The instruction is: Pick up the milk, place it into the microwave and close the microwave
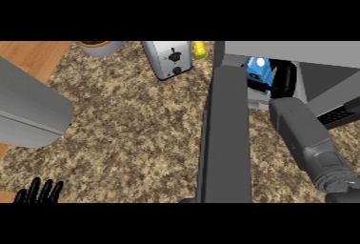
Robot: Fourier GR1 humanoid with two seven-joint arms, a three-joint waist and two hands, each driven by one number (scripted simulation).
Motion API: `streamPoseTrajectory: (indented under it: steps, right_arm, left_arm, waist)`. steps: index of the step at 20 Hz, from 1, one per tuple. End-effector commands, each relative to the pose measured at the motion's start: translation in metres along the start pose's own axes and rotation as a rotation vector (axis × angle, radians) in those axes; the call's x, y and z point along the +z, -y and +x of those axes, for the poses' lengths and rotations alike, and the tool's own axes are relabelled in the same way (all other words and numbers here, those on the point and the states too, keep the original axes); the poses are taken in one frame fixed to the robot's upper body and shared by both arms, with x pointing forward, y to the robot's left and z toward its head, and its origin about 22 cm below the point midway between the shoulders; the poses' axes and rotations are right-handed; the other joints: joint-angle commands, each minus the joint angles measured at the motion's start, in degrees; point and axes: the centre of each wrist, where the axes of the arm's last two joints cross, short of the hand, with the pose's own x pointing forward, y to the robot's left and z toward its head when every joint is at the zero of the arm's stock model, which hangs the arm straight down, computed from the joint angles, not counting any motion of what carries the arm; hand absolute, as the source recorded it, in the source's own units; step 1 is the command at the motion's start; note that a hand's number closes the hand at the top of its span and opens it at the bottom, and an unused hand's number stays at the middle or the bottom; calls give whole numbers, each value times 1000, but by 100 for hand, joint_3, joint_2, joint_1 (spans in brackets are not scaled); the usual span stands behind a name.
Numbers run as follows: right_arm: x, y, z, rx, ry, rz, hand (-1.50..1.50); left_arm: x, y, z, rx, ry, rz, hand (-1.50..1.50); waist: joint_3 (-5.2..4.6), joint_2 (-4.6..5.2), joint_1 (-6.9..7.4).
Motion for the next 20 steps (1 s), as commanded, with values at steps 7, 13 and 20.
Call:
streamPoseTrajectory:
  steps: [7, 13, 20]
  right_arm:
    - [-9, 7, 0, 132, 27, -136, 150]
    - [42, 43, -63, 571, -248, -191, -150]
    - [23, 3, -20, 412, -26, 92, -150]
  left_arm:
    - [-2, -2, -10, 17, -8, -10, -150]
    - [-14, -2, -3, -8, 19, -53, -150]
    - [-14, -2, -12, 1, -15, -57, -150]
  waist:
    - [4, 73, 97]
    - [-49, 236, 281]
    - [9, 73, 316]
